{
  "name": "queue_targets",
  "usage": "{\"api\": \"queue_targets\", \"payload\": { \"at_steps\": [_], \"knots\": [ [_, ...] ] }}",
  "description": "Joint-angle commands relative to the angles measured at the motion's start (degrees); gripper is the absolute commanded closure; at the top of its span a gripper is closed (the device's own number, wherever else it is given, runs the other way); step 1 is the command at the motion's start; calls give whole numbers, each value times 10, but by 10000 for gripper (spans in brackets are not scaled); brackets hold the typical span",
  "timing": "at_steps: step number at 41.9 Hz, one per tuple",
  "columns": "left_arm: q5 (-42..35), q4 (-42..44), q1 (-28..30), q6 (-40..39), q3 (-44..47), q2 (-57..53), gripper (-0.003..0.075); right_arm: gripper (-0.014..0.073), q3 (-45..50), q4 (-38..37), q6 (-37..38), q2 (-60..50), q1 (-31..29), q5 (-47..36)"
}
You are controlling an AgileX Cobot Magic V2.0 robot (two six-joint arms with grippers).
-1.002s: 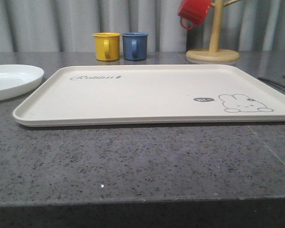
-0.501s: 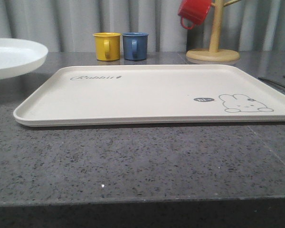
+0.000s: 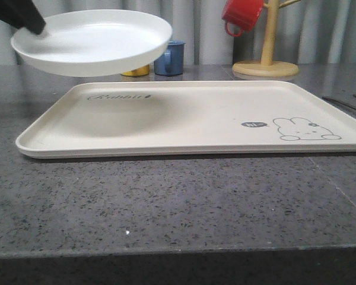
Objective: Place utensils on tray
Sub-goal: 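Lower the plate onto the tray end nearest the left gripper, release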
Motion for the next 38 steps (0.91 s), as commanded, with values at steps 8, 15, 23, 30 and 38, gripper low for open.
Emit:
{"api": "queue_targets", "payload": {
  "at_steps": [8, 15, 23, 30, 38],
  "knots": [
    [-25, -23, -55, 1, -20, 37, 741, 64, -21, -2, -5, 0, 0, -35],
    [-15, -24, -57, 1, -20, 70, 740, 64, -21, -2, -5, 0, 0, -34],
    [-6, -24, -58, 1, -20, 77, 628, 64, -21, -2, -5, 0, 0, -34],
    [6, -22, -58, 1, -21, 75, 358, 64, -21, -2, -5, 0, 0, -34],
    [12, 3, -58, 1, -31, 37, 311, 64, -21, -2, -5, 0, 0, -34]
  ]
}}
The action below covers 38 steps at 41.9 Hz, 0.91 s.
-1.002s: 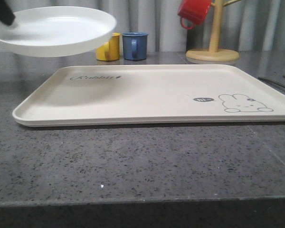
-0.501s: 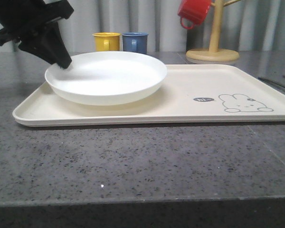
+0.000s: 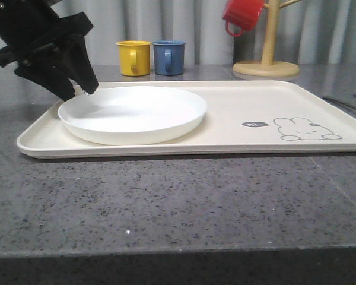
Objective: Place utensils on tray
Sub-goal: 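Lower the plate onto the tray end nearest the left gripper, release, then reach the right gripper down to the fork beside the tray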
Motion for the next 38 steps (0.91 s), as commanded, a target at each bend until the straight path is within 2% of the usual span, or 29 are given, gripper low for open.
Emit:
{"api": "queue_targets", "payload": {
  "at_steps": [1, 4, 9, 16, 23, 28, 38],
  "knots": [
    [-6, -12, -8, 0, -22, -68, 311, 64, -21, -2, -5, 0, 0, -36],
    [0, 4, -23, 0, -22, -99, 312, 64, -21, -2, -5, 0, 0, -36],
    [6, 96, -92, -24, -22, -159, 312, 64, -21, -2, -5, 0, 0, -36],
    [1, 277, -213, -160, -1, -255, 312, 64, -21, -2, -5, 0, 0, -36],
    [-23, 359, -302, -243, 70, -344, 312, 64, -21, -2, -5, 0, 0, -36],
    [-42, 375, -328, -280, 135, -414, 312, 64, -21, -2, -5, 0, 0, -36],
    [-83, 372, -329, -302, 262, -558, 312, 64, -21, -1, -5, 0, 0, -40]
  ]
}}
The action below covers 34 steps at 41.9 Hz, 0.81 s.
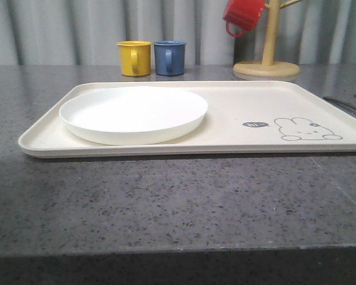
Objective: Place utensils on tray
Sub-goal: 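Reach the right gripper down to the fork beside the tray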
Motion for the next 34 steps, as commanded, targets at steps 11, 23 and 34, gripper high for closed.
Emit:
{"api": "queue_targets", "payload": {
  "at_steps": [11, 23, 34],
  "knots": [
    [-112, -4, -4, -11, 86, -145, 312, 64, -21, 2, -5, 0, 0, -24],
    [-112, -4, -4, -11, 87, -147, 312, 64, -81, -16, -5, 19, 0, 62],
    [-114, -4, -4, -11, 87, -147, 312, 64, -202, -78, 3, 122, -5, 229]
  ]
}}
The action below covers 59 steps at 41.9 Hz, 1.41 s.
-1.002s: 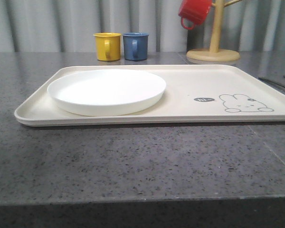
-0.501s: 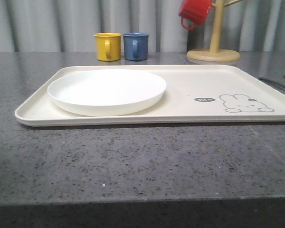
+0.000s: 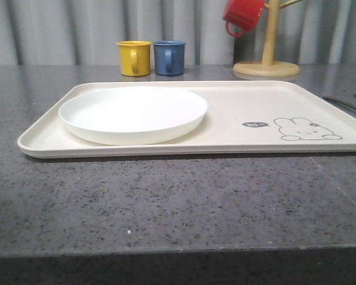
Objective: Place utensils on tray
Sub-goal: 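Reach the right gripper down to the fork beside the tray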
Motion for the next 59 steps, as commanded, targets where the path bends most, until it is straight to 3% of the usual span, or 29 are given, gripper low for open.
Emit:
{"api": "queue_targets", "payload": {
  "at_steps": [1, 15, 27, 42, 59],
  "knots": [
    [-45, -2, -4, -6, -15, 2, 312, 64, -57, -27, 8, 48, -7, 33],
    [-47, -2, -4, -6, -15, 2, 312, 67, -148, -10, 9, 216, -41, 97],
    [-47, -2, -4, -6, -15, 2, 312, 224, -212, 23, -18, 325, -41, 95],
    [-47, -2, -4, -6, -15, 2, 312, 234, -283, 23, -31, 423, -36, 96],
    [-47, -2, -4, -6, -15, 2, 312, 265, -296, 23, -31, 493, -28, 85]
  ]
}}
